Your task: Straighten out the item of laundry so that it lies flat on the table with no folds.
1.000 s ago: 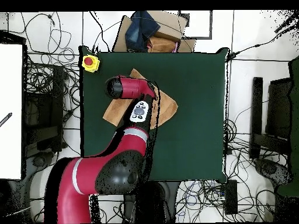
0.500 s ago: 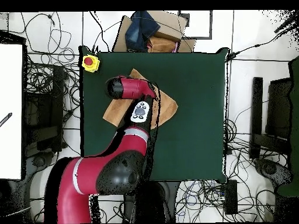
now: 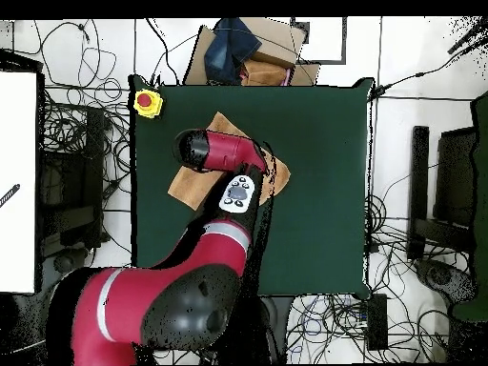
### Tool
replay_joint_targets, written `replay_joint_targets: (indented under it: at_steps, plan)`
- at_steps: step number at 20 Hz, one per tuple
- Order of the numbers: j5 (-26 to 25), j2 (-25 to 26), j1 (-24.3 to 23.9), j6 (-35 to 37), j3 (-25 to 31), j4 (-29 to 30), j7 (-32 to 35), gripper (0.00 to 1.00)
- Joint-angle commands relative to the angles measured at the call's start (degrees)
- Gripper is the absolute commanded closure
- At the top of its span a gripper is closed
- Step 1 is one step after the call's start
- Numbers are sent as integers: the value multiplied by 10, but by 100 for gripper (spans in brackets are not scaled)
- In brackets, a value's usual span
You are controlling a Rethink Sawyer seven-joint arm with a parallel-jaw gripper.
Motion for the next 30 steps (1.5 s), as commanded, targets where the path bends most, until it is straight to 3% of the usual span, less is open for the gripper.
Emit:
replay_joint_targets:
  at_steps: [1,6,16,20,27,30]
  plan:
    - [-9,-75,-21,36,82,152,46,0]
    - [-34,-31,-35,-34,99,144,29,0]
    - [-83,5,-20,-13,67,109,15,0]
    - [-105,9,-23,4,78,109,0,0]
    - [-150,32,-51,-73,113,115,-7,0]
    - [-156,43,-58,-58,122,104,-6,0]
